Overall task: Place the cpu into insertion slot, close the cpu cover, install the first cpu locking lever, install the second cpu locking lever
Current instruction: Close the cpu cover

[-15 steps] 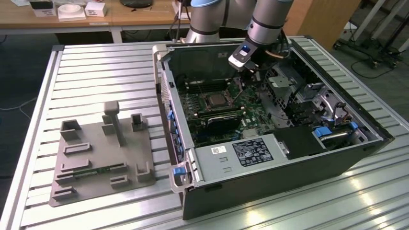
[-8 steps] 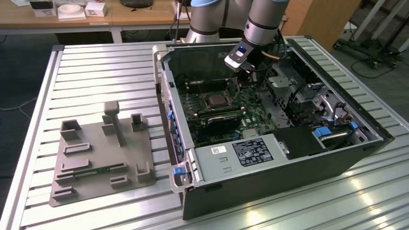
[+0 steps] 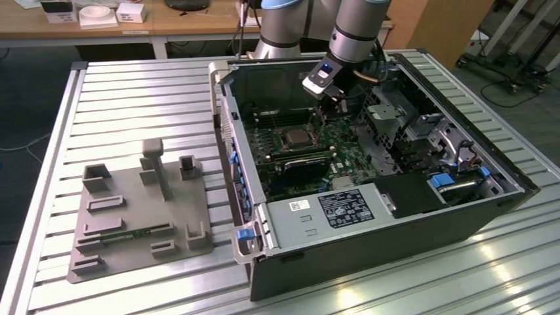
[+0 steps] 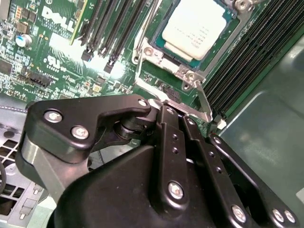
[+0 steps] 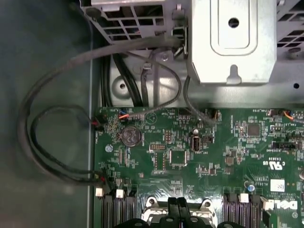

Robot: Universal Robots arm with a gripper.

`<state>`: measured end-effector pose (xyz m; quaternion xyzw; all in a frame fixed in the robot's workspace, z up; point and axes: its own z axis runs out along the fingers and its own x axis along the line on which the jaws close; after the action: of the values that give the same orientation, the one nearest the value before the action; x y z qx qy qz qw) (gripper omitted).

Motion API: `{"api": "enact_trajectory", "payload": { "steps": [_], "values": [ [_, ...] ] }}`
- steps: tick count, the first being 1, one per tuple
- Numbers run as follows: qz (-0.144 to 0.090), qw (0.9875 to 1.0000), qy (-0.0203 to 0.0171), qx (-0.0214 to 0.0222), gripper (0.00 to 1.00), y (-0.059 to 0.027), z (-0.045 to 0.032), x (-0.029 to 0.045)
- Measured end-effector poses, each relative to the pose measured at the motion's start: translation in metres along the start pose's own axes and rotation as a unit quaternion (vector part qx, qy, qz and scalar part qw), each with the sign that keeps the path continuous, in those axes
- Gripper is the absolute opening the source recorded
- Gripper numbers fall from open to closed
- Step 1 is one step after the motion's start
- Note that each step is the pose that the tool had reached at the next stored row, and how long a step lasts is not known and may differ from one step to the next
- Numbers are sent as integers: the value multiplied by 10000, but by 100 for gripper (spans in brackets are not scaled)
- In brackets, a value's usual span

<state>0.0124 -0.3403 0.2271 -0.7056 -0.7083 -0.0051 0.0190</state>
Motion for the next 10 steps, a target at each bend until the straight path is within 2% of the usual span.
{"api": "enact_trajectory", "payload": {
  "steps": [10],
  "values": [
    [0,10000,0,0,10,-105,8,2]
  ]
}}
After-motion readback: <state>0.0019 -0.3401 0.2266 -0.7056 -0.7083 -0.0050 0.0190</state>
